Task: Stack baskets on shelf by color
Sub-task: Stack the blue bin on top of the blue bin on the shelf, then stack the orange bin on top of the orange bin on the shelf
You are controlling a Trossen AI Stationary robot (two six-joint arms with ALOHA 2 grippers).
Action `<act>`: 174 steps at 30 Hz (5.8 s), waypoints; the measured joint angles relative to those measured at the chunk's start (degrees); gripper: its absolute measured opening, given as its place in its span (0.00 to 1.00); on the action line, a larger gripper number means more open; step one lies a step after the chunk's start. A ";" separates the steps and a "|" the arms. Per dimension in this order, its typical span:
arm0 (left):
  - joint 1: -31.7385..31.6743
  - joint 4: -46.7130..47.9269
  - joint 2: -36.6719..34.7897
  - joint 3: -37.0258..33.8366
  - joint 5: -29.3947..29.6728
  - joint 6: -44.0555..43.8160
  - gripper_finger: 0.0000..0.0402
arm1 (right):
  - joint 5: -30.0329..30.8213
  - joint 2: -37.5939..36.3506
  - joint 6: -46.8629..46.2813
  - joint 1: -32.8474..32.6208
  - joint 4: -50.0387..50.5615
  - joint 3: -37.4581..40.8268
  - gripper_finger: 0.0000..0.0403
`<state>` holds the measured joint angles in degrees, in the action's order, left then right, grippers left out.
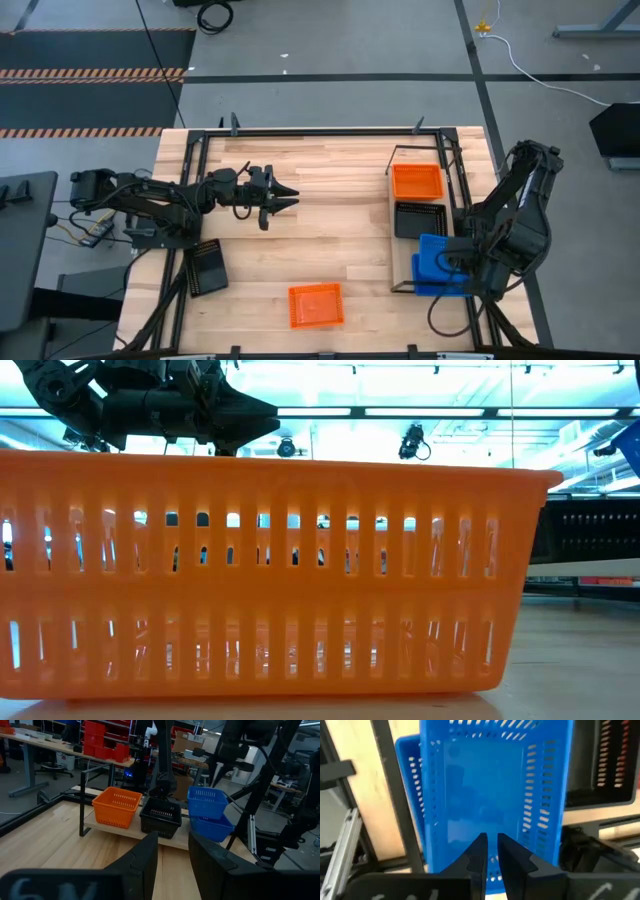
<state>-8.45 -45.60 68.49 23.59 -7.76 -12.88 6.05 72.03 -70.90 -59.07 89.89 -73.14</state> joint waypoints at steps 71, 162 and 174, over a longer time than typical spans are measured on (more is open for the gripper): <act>0.02 0.66 0.00 0.00 -0.02 -0.83 0.29 | 1.98 1.14 -5.18 1.95 -7.29 6.45 0.35; 0.02 1.84 0.00 0.00 -0.02 0.46 0.29 | 10.11 4.81 21.96 19.92 -14.70 18.42 0.35; -0.11 1.79 -0.02 0.00 0.01 0.66 0.29 | 9.49 4.90 23.09 20.20 -10.96 10.63 0.35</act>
<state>-8.56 -43.81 68.47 23.59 -7.74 -12.23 15.53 76.93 -47.81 -38.86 78.93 -62.51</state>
